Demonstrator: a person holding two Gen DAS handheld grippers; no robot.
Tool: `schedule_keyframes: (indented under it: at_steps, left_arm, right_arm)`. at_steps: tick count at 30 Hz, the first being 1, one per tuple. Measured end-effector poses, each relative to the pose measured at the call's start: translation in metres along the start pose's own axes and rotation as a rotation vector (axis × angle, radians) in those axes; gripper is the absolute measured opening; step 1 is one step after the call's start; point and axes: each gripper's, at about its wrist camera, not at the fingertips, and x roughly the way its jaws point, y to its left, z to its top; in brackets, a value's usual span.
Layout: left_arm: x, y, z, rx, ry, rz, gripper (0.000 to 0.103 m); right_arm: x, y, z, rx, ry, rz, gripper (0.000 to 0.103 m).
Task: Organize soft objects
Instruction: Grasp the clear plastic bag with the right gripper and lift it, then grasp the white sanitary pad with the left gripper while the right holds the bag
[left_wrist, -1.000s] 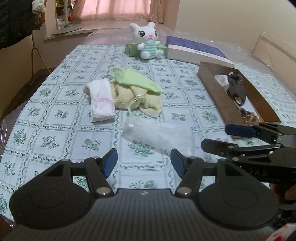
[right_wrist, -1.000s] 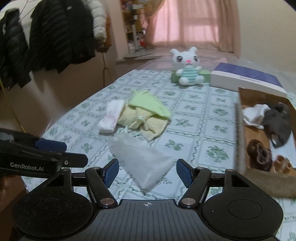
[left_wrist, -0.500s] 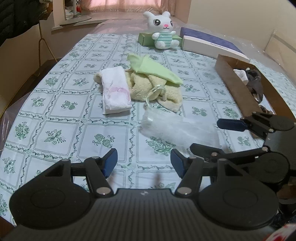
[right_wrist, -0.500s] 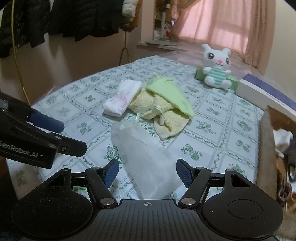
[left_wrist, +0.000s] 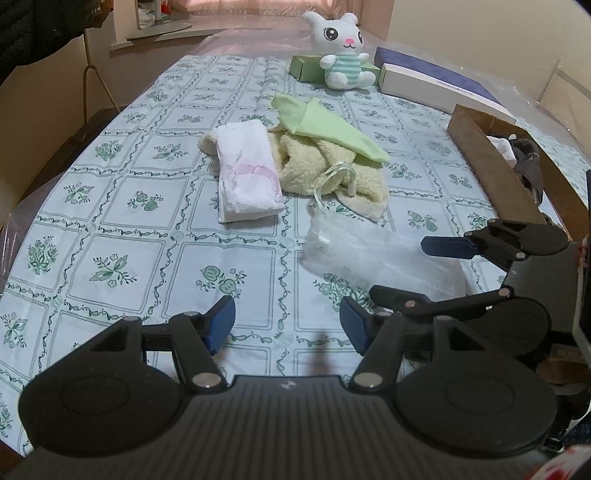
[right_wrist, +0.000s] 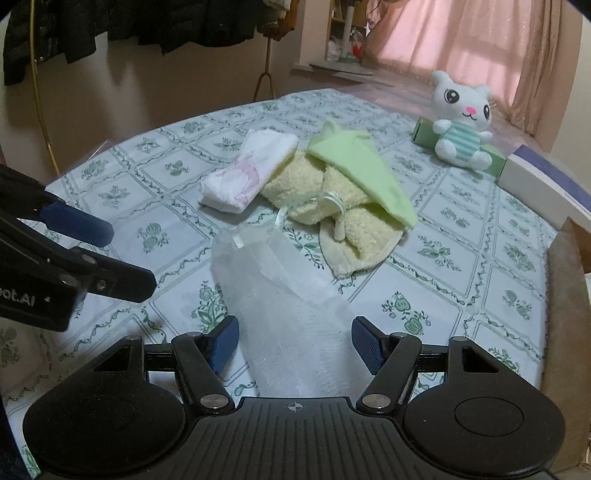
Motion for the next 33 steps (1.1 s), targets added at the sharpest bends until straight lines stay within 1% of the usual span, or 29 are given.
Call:
schedule_keyframes:
  at_steps: [1,2,3,4,6,7,9,11,15,17,21,26,30,33]
  left_arm:
    - [0.001,0.000,0.000,0.000,0.001,0.000,0.060]
    - [0.001,0.000,0.000,0.001,0.001,0.000,0.060]
    - [0.001,0.000,0.000,0.001,0.001,0.000,0.060]
    - [0.001,0.000,0.000,0.001,0.000,0.000,0.060]
    - [0.002,0.000,0.000,0.003,-0.001,0.002,0.060]
    - [0.002,-0.001,0.001,0.003,-0.003,0.002,0.060]
    - [0.002,-0.001,0.002,0.005,-0.006,0.001,0.060]
    - [0.003,-0.001,0.003,0.008,-0.009,0.002,0.060]
    - [0.003,0.000,0.008,0.009,-0.021,0.003,0.060]
    - [0.003,0.000,0.011,0.009,-0.032,0.002,0.060]
    - [0.005,0.001,0.021,0.018,-0.055,0.010,0.060]
    - [0.010,0.004,0.038,0.030,-0.086,0.023,0.060]
    - [0.021,0.007,0.053,0.040,-0.099,0.028,0.061]
    - [0.035,0.010,0.063,0.046,-0.092,0.028,0.061]
  right_arm:
    - [0.001,-0.001,-0.001,0.002,-0.001,-0.006,0.062]
    - [0.002,-0.001,-0.002,0.003,-0.002,-0.009,0.050]
    - [0.003,-0.002,-0.003,0.006,-0.001,-0.002,0.040]
    - [0.003,-0.002,-0.004,0.012,-0.001,0.008,0.037]
    - [0.001,-0.004,-0.004,0.027,-0.007,0.013,0.021]
    - [0.001,-0.004,-0.003,0.031,-0.008,0.013,0.017]
    - [-0.002,-0.006,-0.003,0.050,-0.014,0.016,0.006]
    - [-0.006,-0.009,-0.003,0.086,-0.017,0.021,0.004]
    - [-0.020,-0.024,0.000,0.219,-0.056,0.058,0.003]
    - [-0.029,-0.033,0.002,0.292,-0.084,0.070,0.003]
    - [-0.048,-0.051,0.008,0.423,-0.150,0.067,0.002]
    - [-0.067,-0.075,0.017,0.542,-0.239,0.030,0.002]
    - [-0.078,-0.089,0.023,0.598,-0.310,-0.033,0.002]
    - [-0.077,-0.101,0.027,0.626,-0.314,-0.062,0.002]
